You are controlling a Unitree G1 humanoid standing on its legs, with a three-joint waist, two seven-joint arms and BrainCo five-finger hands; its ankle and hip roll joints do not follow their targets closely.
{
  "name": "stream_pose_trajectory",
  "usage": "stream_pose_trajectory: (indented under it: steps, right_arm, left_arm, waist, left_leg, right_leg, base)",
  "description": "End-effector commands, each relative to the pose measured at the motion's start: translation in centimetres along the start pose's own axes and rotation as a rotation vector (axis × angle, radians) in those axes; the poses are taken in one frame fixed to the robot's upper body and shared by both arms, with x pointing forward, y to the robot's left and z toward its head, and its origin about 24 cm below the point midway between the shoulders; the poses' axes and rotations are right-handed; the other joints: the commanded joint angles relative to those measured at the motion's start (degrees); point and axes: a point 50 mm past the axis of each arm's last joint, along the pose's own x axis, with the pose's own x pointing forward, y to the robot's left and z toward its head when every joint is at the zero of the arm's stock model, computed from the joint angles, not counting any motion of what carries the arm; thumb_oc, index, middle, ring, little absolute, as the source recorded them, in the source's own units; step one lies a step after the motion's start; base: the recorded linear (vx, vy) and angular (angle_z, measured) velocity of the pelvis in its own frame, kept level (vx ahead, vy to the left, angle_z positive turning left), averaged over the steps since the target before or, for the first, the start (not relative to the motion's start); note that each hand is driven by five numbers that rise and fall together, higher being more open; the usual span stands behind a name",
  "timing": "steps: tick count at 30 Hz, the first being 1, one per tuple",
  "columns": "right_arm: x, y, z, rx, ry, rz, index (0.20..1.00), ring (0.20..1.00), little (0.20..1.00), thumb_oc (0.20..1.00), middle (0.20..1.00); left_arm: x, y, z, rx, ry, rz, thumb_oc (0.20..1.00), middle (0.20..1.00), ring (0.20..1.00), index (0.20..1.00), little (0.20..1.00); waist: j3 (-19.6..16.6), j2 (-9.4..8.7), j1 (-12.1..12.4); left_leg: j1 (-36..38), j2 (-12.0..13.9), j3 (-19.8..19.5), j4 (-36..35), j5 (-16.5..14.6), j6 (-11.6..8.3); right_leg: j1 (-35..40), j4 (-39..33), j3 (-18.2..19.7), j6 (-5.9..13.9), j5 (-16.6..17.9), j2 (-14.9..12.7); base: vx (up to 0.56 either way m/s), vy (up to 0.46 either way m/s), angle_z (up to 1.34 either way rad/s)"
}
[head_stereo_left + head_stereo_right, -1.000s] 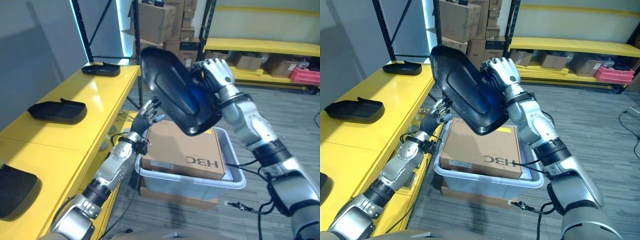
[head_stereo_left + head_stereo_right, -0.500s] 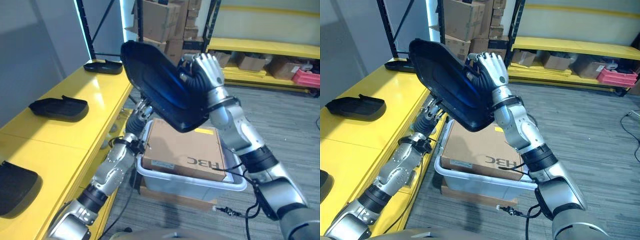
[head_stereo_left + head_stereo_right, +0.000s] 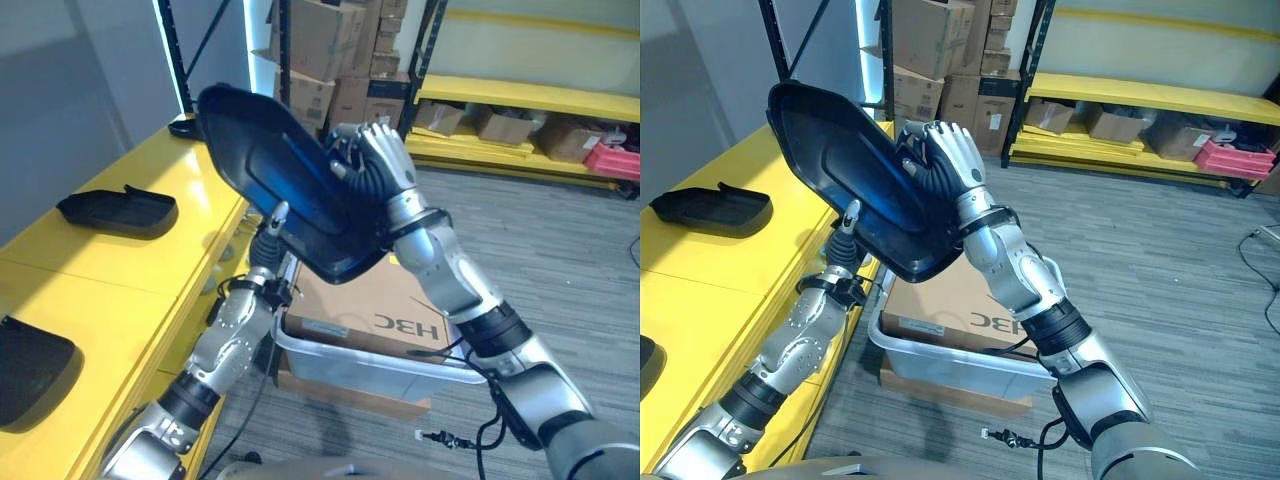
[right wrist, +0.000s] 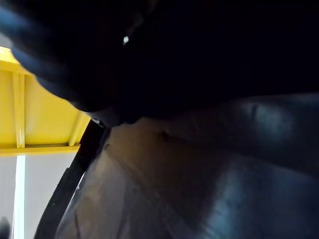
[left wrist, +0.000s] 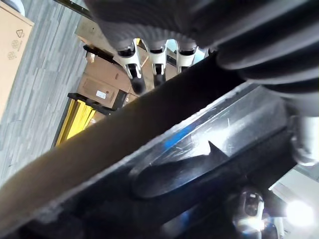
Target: Move parts from the plastic box to the shelf.
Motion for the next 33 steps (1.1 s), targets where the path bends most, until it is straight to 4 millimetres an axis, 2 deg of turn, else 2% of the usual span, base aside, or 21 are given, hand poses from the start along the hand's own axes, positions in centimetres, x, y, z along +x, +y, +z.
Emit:
stream_pose_trajectory:
  steps: [1, 5, 9, 11, 12, 16, 17, 18, 21, 25, 29, 30, 33]
  right_arm:
    - [1.5, -0.6, 5.3, 0.171, -0.262, -0.048, 0.2, 0.2, 0.2, 0.2, 0.2]
    - [0.8, 0.0, 5.2, 0.228, -0.261, -0.001, 0.2, 0.2, 0.2, 0.2, 0.2]
    - [-0.3, -0.1, 6.2, 0.24, -0.33, 0.046, 0.2, 0.2, 0.2, 0.2, 0.2]
    - [-0.7, -0.3, 6.2, 0.236, -0.344, 0.055, 0.2, 0.2, 0.2, 0.2, 0.2]
    - [-1.1, -0.6, 6.4, 0.26, -0.35, 0.051, 0.2, 0.2, 0.2, 0.2, 0.2]
    - [-1.7, -0.8, 6.8, 0.285, -0.387, 0.09, 0.2, 0.2, 0.2, 0.2, 0.2]
    - [-1.8, -0.9, 6.9, 0.26, -0.402, 0.105, 0.812, 0.812, 0.812, 0.812, 0.812]
    - [-1.9, -1.1, 7.1, 0.237, -0.42, 0.111, 1.0, 1.0, 1.0, 1.0, 1.0]
    - [-2.5, -1.9, 6.9, 0.236, -0.429, 0.088, 1.0, 1.0, 1.0, 1.0, 1.0]
    - [-3.9, -2.7, 5.0, 0.255, -0.338, 0.068, 1.0, 1.0, 1.0, 1.0, 1.0]
    - [-6.8, -3.2, 1.4, 0.266, -0.145, 0.087, 1.0, 1.0, 1.0, 1.0, 1.0]
    - [-8.8, -3.5, -1.2, 0.272, 0.016, 0.063, 1.0, 1.0, 1.0, 1.0, 1.0]
    - [-9.9, -3.7, -2.1, 0.272, 0.081, 0.05, 1.0, 1.0, 1.0, 1.0, 1.0]
  left_arm:
    - [2.2, -3.8, 3.6, 0.066, -0.192, -0.174, 0.2, 0.2, 0.2, 0.2, 0.2]
    - [1.9, -3.7, 4.0, 0.116, -0.211, -0.207, 0.2, 0.2, 0.2, 0.2, 0.2]
    - [1.6, -2.7, 4.1, 0.18, -0.215, -0.187, 0.2, 0.2, 0.2, 0.2, 0.2]
    - [1.6, -2.0, 4.9, 0.295, -0.266, -0.163, 0.2, 0.2, 0.2, 0.2, 0.2]
    - [1.6, -1.0, 5.6, 0.385, -0.307, -0.117, 0.2, 0.2, 0.2, 0.2, 0.2]
    - [1.4, 0.9, 7.5, 0.554, -0.398, -0.03, 0.2, 0.2, 0.2, 0.2, 0.2]
    - [1.2, 1.3, 7.8, 0.586, -0.413, -0.007, 0.2, 0.2, 0.2, 0.2, 0.2]
    - [1.0, 1.7, 8.3, 0.651, -0.437, 0.009, 0.2, 0.2, 0.2, 0.2, 0.2]
    - [0.2, 3.8, 9.7, 0.834, -0.491, 0.109, 0.2, 0.2, 0.2, 0.2, 0.2]
    - [-1.5, 7.5, 11.2, 0.97, -0.498, 0.281, 0.2, 0.2, 0.2, 0.2, 0.2]
    - [-3.6, 10.6, 12.1, 1.097, -0.483, 0.435, 0.2, 0.2, 0.2, 0.2, 0.2]
    - [-4.3, 11.6, 12.5, 1.135, -0.483, 0.486, 0.2, 0.2, 0.2, 0.2, 0.2]
    - [-4.5, 11.7, 12.5, 1.148, -0.487, 0.493, 0.2, 0.2, 0.2, 0.2, 0.2]
  waist:
    - [-0.54, -1.64, 0.88]
    - [-0.37, -1.6, 0.88]
    - [-0.09, -1.43, 0.92]
    - [0.01, -1.41, 1.04]
    - [0.23, -1.39, 0.98]
    - [0.84, -1.18, 0.9]
    - [0.9, -1.15, 0.81]
    - [0.89, -1.09, 0.69]
    - [1.11, -0.7, 0.63]
    - [2.39, -0.32, 0.88]
    - [3.35, -0.14, 0.81]
    - [4.77, -0.04, 0.64]
    - [4.66, -0.32, 0.15]
  left_leg:
    - [4.0, -0.76, -0.93, -0.23, -9.77, 2.48]
    - [3.74, -0.62, -1.01, -0.28, -9.55, 2.4]
    - [3.66, -0.44, -1.12, -0.28, -9.43, 2.17]
    - [3.57, -0.43, -1.2, -0.29, -9.4, 2.05]
    - [3.51, -0.27, -1.08, -0.31, -9.31, 1.87]
    - [3.32, 0.26, -1.33, -0.26, -8.97, 1.4]
    - [3.3, 0.45, -1.29, -0.25, -8.93, 1.23]
    - [3.39, 0.67, -1.16, -0.25, -8.96, 1.03]
    - [3.77, 1.2, -0.89, 0.67, -9.38, 0.63]
    - [1.75, 0.88, -1.43, 5.29, -10.44, 0.15]
    - [-0.74, 0.41, -2.02, 8.64, -9.81, -0.99]
    - [-3.14, -0.01, -0.7, 10.73, -8.03, -1.87]
    - [-5.18, -0.74, 0.09, 12.09, -7.38, -1.96]
  right_leg:
    - [0.88, 0.22, -1.37, 1.17, -6.51, -1.69]
    - [0.7, 0.22, -1.35, 1.09, -6.43, -1.61]
    - [0.66, 0.21, -1.64, 1.11, -6.44, -1.49]
    - [0.58, 0.27, -1.59, 1.17, -6.49, -1.48]
    - [0.48, 0.49, -1.62, 1.16, -6.61, -1.52]
    - [-0.07, 1.73, -2.0, 0.87, -7.07, -1.43]
    - [-0.03, 1.61, -2.15, 0.78, -7.09, -1.27]
    - [0.12, 1.3, -2.2, 0.68, -7.14, -0.97]
    - [0.64, 0.5, -1.77, 0.36, -7.4, -0.27]
    - [1.02, 0.56, -1.4, -0.38, -8.06, -0.03]
    - [1.4, 0.23, -2.8, -1.16, -8.7, 0.35]
    - [1.8, 0.22, -4.7, -1.38, -8.88, 0.02]
    - [1.56, 0.2, -6.01, -1.37, -8.94, -0.4]
  base:
    - [-0.03, -0.008, -0.02]
    - [-0.01, -0.002, -0.01]
    - [0.0, 0.0, 0.0]
    - [0.01, -0.016, 0.01]
    - [0.01, -0.042, 0.0]
    - [0.01, -0.056, -0.01]
    - [0.03, -0.086, 0.01]
    - [0.04, -0.092, 0.02]
    - [0.05, -0.084, -0.03]
    - [0.03, -0.086, -0.02]
    - [0.03, -0.066, 0.09]
    - [-0.01, -0.025, 0.21]
    - [-0.02, -0.006, 0.49]
